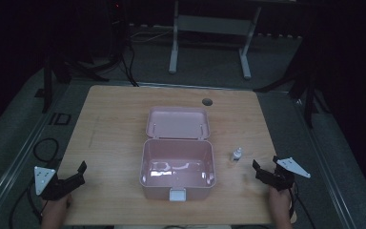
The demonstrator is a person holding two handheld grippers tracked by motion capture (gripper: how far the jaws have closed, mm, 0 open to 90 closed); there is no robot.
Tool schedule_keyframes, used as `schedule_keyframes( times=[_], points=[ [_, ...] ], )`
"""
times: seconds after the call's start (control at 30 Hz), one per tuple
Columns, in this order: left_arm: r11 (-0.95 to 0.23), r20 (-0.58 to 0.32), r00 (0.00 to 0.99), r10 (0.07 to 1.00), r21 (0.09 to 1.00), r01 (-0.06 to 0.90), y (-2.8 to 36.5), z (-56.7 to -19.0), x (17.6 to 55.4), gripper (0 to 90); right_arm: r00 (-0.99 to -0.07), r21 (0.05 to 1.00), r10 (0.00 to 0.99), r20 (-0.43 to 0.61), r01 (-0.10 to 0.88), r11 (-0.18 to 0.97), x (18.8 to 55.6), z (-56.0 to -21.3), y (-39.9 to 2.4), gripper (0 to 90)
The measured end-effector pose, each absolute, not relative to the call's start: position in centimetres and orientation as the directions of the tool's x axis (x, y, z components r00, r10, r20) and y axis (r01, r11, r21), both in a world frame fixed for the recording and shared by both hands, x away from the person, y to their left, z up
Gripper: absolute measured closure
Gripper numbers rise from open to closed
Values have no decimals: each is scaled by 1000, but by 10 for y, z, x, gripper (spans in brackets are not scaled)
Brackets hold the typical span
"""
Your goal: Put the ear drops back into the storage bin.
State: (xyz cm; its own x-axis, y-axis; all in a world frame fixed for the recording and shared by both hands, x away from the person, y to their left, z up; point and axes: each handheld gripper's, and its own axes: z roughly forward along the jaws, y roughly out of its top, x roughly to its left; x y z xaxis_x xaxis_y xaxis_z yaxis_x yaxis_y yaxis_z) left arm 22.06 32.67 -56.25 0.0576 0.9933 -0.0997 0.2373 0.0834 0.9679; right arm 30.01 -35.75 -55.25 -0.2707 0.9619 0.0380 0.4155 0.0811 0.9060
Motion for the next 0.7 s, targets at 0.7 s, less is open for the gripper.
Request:
schedule_keyframes(
  times=[0.7],
  points=[
    [85,-101,54,993,968,238,327,-562,221,5,-380,776,923,60,599,197,315,-536,-362,99]
  ],
)
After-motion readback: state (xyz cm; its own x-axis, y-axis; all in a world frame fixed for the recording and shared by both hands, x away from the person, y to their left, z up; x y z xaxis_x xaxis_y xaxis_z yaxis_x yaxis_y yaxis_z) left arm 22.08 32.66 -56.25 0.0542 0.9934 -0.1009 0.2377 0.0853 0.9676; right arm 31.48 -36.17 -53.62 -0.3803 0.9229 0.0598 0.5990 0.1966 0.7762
